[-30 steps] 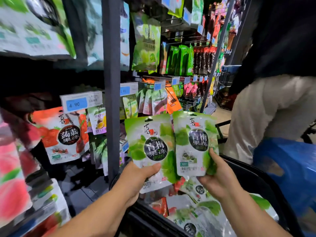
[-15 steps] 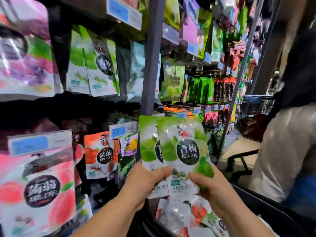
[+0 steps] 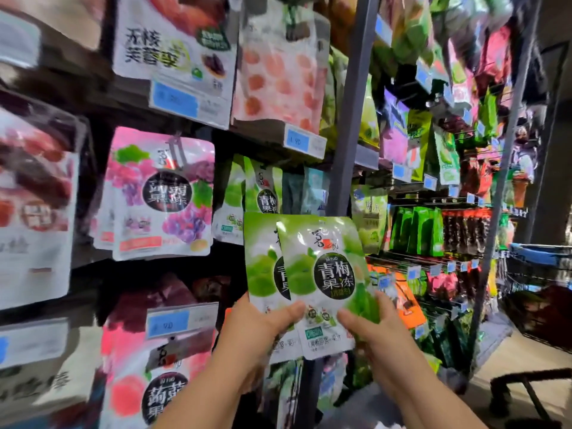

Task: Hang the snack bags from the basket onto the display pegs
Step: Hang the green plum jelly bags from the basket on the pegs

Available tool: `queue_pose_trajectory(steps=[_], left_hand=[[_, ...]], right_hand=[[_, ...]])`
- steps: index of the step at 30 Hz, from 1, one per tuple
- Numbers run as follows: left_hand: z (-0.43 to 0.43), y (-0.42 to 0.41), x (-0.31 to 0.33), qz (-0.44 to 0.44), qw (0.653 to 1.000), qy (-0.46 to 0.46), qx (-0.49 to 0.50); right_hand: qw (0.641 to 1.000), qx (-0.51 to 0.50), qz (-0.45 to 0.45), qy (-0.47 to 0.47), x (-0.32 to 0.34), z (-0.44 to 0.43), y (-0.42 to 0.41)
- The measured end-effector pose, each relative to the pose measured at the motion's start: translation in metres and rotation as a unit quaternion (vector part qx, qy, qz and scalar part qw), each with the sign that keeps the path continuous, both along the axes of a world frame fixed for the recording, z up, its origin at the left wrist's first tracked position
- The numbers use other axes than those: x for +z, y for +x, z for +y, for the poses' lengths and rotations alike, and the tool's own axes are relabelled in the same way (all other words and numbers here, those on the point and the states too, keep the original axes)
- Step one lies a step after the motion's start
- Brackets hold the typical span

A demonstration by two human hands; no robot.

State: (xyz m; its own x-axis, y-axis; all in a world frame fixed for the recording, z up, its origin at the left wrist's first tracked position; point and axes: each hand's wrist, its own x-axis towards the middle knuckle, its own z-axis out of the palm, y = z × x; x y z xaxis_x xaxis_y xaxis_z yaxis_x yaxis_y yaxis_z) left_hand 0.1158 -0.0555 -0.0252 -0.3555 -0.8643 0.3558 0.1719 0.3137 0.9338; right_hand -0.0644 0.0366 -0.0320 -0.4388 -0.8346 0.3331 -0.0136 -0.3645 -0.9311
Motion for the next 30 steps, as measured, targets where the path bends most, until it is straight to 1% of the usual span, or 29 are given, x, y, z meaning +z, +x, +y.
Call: queue_pose_trajectory(steps=[4, 10, 13, 18, 24, 30], left_hand=[[-0.010, 0.024, 0.024, 0.029, 0.999, -0.012, 0.032], [-0.018, 0.055, 0.047, 0.027, 0.993, -0.056, 0.099], [-0.020, 0.065, 0.053, 0.014, 0.989, -0.079, 0.126], [-0.028, 0.070, 0.057, -0.018, 0.983, -0.088, 0.162], [-0.035, 0.073, 0.054, -0.044, 0.978, -0.109, 0.174], [-0.042, 0.080, 0.051, -0.039, 0.977, -0.103, 0.181]], right_hand=[[0.999, 0.025, -0.013, -0.032, 0.023, -0.028, 0.017], [0.993, 0.030, -0.070, -0.085, 0.054, -0.069, 0.022], [0.992, 0.035, -0.076, -0.095, 0.068, -0.082, 0.025], [0.990, 0.033, -0.084, -0.110, 0.083, -0.101, 0.029], [0.990, 0.019, -0.079, -0.111, 0.088, -0.118, 0.030], [0.989, 0.020, -0.100, -0.107, 0.092, -0.132, 0.024]])
